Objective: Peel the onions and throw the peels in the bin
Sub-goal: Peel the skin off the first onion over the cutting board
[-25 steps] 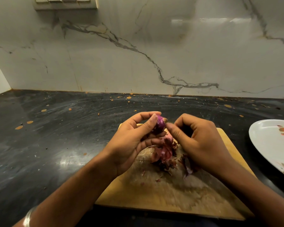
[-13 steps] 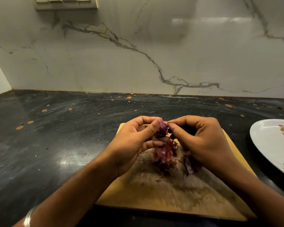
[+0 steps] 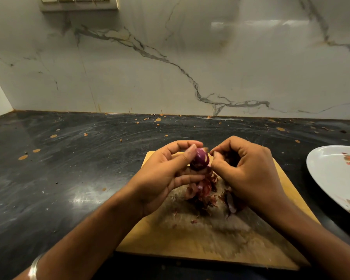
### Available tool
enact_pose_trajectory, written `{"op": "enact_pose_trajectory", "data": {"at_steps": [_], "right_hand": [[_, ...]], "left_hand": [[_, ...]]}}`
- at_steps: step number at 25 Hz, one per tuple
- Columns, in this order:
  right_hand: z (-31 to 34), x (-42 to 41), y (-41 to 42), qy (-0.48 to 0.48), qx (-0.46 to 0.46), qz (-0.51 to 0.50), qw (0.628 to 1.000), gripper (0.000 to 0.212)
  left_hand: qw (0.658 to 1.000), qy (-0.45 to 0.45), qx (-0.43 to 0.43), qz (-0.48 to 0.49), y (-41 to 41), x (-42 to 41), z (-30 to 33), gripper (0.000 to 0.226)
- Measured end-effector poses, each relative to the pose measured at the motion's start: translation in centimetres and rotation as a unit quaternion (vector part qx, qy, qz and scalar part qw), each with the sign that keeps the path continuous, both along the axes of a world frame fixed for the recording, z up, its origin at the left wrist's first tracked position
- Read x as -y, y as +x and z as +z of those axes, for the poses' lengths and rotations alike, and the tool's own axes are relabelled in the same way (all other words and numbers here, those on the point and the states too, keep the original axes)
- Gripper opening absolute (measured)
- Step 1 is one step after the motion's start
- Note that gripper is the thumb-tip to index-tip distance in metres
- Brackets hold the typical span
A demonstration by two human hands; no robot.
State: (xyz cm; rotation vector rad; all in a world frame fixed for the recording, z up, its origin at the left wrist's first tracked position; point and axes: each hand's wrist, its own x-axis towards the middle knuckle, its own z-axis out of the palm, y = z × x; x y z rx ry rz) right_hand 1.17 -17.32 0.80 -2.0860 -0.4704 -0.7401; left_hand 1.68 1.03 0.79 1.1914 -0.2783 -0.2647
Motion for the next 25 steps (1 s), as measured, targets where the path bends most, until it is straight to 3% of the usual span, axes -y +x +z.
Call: {"op": "enact_pose_trajectory", "data": {"at_steps": [3, 7, 10, 17, 21, 25], "right_hand": [[0.3, 0.3, 0.06, 0.02, -0.035, 0.005, 0.999, 0.011], [0.45, 0.19, -0.01, -0.061, -0.052, 0.037, 0.996, 0.033], [0.35, -0.09, -0.11, -0.107, -0.058, 0.058, 0.991, 0.016], [0.05, -0.08, -0.13, 0.007, -0.03, 0.087, 0.996, 0.032], [-0.22, 0.22, 0.3, 0.011, 0.006, 0.068, 0.998, 0.02], [-0.22, 0.38, 0.43, 0.074, -0.031, 0.09, 0.993, 0.021]], "left_hand": [[1.0, -0.028, -0.006, 0.001, 0.24, -0.32, 0.25, 0.039], [0.997, -0.046, -0.041, 0.043, 0.59, -0.32, 0.2, 0.041], [0.994, -0.077, -0.061, 0.041, 0.86, -0.47, -0.05, 0.045], [0.999, -0.025, -0.034, 0.022, 0.83, -0.47, -0.6, 0.039], [0.999, -0.01, -0.016, 0.028, 0.78, -0.39, -0.5, 0.035], [0.999, -0.037, -0.014, 0.022, 0.74, -0.39, -0.27, 0.035]]}}
